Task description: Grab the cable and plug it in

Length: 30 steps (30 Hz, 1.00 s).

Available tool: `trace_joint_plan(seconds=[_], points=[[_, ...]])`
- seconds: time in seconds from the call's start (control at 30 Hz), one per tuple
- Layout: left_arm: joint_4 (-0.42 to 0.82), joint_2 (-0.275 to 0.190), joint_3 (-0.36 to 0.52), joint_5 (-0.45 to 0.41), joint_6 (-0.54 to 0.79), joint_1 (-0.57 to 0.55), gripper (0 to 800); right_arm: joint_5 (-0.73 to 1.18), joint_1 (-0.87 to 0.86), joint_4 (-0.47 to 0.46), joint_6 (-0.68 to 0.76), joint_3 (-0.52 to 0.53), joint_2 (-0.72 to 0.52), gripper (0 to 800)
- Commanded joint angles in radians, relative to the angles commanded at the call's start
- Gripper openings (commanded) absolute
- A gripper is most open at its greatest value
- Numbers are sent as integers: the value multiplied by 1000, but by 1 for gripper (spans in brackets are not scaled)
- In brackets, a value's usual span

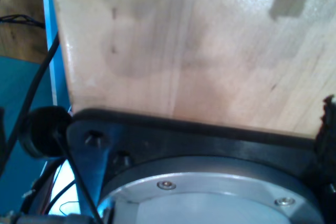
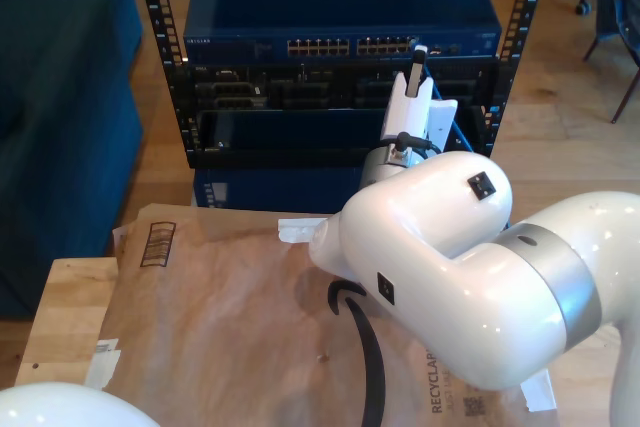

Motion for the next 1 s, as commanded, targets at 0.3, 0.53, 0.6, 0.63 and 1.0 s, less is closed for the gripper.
trace_joint_plan(seconds=[0.3, 0.53, 0.6, 0.63, 1.0], points=[[0, 0, 2, 0, 0, 0, 800, 2, 0, -2, 0, -49, 37, 0], [0, 0, 0, 0, -2, 0, 800, 0, 0, -2, 0, -49, 37, 0], [0, 0, 0, 0, -2, 0, 800, -2, 0, -2, 0, -49, 37, 0], [0, 0, 0, 0, 0, 0, 800, -3, 0, -2, 2, -48, 37, 0], [0, 0, 0, 0, -2, 0, 800, -5, 2, -2, 5, -44, 34, 0]])
